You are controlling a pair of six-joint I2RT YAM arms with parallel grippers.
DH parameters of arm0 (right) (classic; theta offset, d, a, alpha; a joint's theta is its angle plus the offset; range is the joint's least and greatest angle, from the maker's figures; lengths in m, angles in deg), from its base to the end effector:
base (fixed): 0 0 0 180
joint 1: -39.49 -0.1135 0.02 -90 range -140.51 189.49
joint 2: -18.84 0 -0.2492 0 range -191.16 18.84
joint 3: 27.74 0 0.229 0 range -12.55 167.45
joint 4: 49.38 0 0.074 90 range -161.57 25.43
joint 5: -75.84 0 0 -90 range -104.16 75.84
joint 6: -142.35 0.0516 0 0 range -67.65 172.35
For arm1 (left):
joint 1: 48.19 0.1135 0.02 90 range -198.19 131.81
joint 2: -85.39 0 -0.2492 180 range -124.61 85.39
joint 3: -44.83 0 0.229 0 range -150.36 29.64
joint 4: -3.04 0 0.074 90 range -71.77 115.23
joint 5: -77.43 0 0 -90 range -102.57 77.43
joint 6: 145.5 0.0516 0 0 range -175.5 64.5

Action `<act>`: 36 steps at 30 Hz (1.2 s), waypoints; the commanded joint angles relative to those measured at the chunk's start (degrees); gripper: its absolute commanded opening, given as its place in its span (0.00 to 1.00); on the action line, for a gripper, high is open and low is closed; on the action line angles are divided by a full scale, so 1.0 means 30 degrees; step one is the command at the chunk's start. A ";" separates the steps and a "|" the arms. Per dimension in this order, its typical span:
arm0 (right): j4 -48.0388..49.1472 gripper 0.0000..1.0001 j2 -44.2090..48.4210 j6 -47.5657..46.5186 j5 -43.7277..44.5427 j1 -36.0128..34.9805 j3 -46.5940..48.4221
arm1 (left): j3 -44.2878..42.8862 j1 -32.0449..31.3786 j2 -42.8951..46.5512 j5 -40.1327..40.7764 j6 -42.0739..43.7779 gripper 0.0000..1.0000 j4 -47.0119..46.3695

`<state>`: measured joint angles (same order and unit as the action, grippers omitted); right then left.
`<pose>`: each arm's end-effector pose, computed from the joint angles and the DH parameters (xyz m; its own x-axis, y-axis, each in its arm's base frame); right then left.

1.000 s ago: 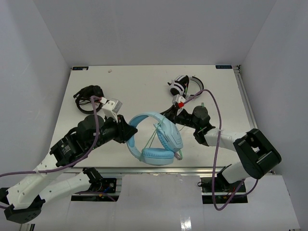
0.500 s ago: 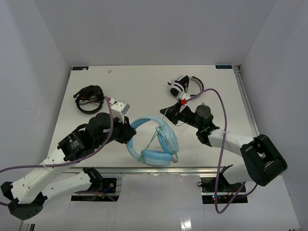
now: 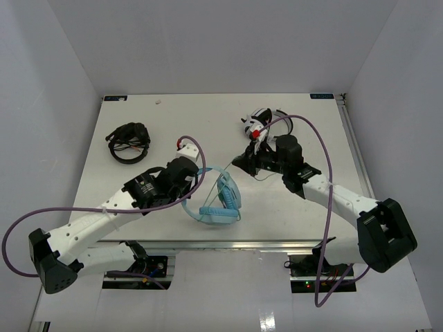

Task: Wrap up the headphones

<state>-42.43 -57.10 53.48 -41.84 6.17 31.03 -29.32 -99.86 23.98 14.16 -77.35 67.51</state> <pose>0.2342 0.1827 0.2664 -0.1654 -0.0878 -0.9823 -0.8654 0.4907 0.1018 0.1413 -0.1413 0.2885 -0.6484 0.2841 -0.7063 0.3087 0.9462 0.0972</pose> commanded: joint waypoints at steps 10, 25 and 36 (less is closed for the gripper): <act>-0.1113 0.08 0.1492 0.1616 -0.4122 0.0355 0.1369 | -0.1376 -0.0121 -0.0627 0.6226 -0.0578 0.00 0.1377; 0.3760 0.08 0.1754 0.6119 -0.7953 -0.0177 0.0381 | -0.4187 0.0143 -0.1765 0.8146 -0.9348 0.00 0.5422; 0.3260 0.08 0.1024 0.7219 -0.8034 -0.0625 0.2618 | -0.3304 0.0138 -0.2704 0.7415 -0.9805 0.00 0.3392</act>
<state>-35.23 -54.75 72.27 -61.26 5.86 34.88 -39.72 -100.63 16.73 32.80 -101.19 81.79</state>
